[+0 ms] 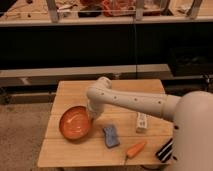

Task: Drag the ceramic bowl in a circle

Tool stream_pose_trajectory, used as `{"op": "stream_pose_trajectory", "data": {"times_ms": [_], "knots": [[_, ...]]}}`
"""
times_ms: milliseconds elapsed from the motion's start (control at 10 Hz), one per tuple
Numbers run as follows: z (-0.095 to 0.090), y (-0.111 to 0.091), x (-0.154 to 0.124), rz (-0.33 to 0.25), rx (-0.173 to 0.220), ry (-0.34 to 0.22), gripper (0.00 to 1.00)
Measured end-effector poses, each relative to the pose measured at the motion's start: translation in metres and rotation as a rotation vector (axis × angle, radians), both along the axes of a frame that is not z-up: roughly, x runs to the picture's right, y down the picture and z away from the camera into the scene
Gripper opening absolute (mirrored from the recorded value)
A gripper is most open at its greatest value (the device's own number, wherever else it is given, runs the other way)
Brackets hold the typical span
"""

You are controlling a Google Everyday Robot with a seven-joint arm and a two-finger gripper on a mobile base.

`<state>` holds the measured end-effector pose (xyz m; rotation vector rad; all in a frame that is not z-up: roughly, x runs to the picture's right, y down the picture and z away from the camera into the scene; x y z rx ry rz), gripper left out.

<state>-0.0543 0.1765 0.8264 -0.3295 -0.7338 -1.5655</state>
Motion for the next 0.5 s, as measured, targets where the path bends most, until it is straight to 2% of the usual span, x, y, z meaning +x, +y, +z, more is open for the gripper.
{"op": "stream_pose_trajectory", "data": {"times_ms": [200, 500], "knots": [[-0.017, 0.017, 0.026, 0.035, -0.004, 0.035, 0.0], [-0.055, 0.052, 0.034, 0.026, 0.0, 0.04, 0.0]]}}
